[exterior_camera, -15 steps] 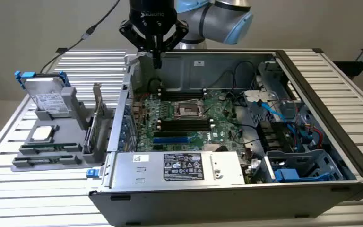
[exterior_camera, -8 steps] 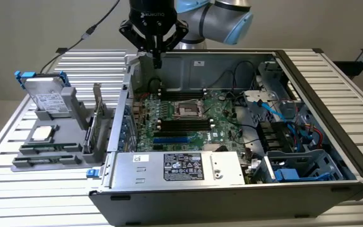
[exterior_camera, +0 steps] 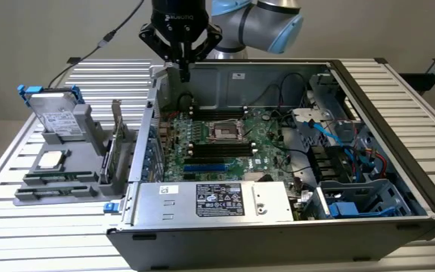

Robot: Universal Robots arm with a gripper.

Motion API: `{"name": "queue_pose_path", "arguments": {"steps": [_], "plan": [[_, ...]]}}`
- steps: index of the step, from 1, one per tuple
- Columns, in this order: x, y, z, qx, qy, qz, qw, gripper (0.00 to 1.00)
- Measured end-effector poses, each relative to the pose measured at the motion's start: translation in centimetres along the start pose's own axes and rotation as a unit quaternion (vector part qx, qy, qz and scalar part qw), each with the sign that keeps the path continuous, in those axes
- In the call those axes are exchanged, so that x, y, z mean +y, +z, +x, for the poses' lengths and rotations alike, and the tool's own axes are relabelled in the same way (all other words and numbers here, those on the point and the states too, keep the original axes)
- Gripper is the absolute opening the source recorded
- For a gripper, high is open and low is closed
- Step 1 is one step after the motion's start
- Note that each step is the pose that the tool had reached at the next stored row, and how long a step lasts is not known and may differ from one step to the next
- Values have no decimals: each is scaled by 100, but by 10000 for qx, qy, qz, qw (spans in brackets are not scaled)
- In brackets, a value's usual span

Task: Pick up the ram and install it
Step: 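Reach for the ram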

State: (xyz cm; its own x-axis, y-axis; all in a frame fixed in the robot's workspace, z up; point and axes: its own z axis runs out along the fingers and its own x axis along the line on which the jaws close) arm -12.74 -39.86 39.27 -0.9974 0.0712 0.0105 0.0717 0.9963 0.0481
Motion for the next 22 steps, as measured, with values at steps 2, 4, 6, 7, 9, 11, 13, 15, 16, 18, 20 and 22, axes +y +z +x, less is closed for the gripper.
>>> {"name": "queue_pose_path", "arguments": {"steps": [2, 4, 6, 7, 9, 11, 13, 15, 16, 18, 20, 22], "plan": [[-3, 2, 57, 105, 5, 1, 9999, 10], [-5, 6, 129, 180, 9, 3, 9998, 10], [-9, 13, 214, 230, 11, 5, 9997, 10], [-12, 16, 259, 248, 12, 6, 9997, 10], [-18, 25, 351, 253, 12, 7, 9997, 10], [-23, 35, 442, 254, 12, 6, 9997, 10], [-28, 44, 533, 254, 12, 7, 9997, 10], [-33, 55, 623, 254, 12, 6, 9997, 10], [-36, 60, 669, 254, 12, 6, 9997, 10], [-43, 69, 761, 254, 12, 6, 9997, 10], [-49, 78, 849, 254, 13, 7, 9997, 10], [-56, 89, 942, 253, 12, 6, 9997, 10]]}}
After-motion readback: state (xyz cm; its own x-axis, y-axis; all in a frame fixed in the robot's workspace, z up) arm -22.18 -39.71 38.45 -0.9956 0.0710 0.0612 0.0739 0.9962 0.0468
